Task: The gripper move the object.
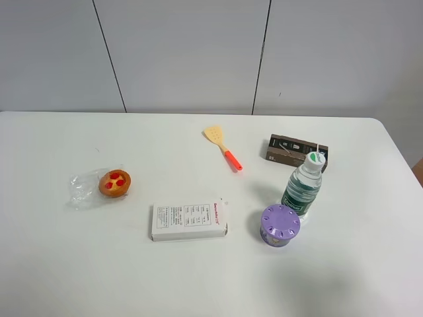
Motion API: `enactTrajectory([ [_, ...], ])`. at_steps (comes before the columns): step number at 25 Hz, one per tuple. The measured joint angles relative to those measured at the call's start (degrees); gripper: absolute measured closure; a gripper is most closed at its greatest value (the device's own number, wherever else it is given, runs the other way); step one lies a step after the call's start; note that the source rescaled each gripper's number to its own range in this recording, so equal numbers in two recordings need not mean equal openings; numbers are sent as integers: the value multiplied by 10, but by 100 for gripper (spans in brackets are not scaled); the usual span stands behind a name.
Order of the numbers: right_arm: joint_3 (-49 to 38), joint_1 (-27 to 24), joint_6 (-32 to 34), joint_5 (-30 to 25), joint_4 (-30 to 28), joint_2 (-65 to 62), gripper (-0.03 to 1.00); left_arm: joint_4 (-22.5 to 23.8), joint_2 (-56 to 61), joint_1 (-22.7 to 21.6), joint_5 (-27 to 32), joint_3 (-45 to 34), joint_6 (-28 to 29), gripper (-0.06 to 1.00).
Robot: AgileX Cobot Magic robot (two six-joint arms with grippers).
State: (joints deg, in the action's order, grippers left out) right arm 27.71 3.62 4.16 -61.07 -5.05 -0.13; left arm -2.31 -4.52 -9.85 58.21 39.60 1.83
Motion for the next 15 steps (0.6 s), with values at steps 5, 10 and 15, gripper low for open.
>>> enactTrajectory([
  [5, 0, 0, 0, 0, 0, 0, -3, 10, 47, 0, -9, -59, 4, -4],
  [10, 0, 0, 0, 0, 0, 0, -3, 18, 47, 0, 12, -75, -4, -4],
  [15, 0, 0, 0, 0, 0, 0, -3, 32, 47, 0, 65, -84, -18, -4],
])
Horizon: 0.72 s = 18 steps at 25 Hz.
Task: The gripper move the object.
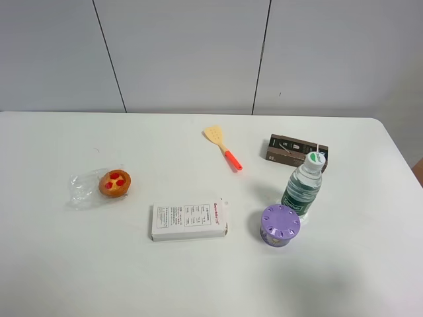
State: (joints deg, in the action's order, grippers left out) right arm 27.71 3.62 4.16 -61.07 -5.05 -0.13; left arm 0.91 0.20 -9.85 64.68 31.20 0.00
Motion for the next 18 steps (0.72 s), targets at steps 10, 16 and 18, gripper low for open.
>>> enactTrajectory([
  [10, 0, 0, 0, 0, 0, 0, -3, 3, 1, 0, 1, 0, 0, -5],
  [16, 0, 0, 0, 0, 0, 0, -3, 3, 1, 0, -7, -3, 0, -5],
  [18, 0, 0, 0, 0, 0, 0, -3, 1, 1, 0, -25, -16, 0, -5],
])
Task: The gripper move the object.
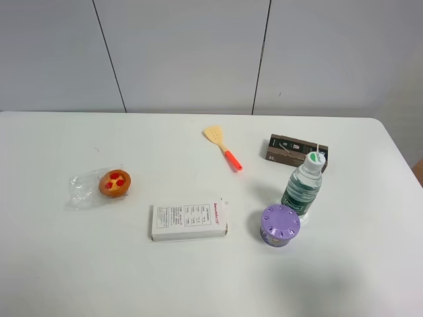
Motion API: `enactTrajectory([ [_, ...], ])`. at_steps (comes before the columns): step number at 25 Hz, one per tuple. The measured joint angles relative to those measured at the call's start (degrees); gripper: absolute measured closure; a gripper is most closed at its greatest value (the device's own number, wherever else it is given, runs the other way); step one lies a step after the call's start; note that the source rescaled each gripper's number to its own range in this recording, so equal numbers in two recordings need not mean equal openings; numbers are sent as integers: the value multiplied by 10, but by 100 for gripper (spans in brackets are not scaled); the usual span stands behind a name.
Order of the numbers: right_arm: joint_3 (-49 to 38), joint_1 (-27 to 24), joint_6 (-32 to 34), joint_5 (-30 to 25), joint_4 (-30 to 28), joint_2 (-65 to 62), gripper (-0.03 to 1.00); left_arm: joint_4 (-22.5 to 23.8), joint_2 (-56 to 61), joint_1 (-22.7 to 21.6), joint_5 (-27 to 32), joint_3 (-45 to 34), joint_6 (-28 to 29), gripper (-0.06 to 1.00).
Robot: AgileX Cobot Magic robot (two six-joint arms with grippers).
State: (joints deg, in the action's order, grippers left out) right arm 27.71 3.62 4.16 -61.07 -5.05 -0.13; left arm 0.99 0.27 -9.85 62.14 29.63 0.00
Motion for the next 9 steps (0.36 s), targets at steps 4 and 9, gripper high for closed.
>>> enactTrajectory([
  [4, 0, 0, 0, 0, 0, 0, -3, -4, 0, 0, -11, -5, 0, -5],
  [9, 0, 0, 0, 0, 0, 0, -3, -4, 0, 0, -12, -5, 0, -5],
])
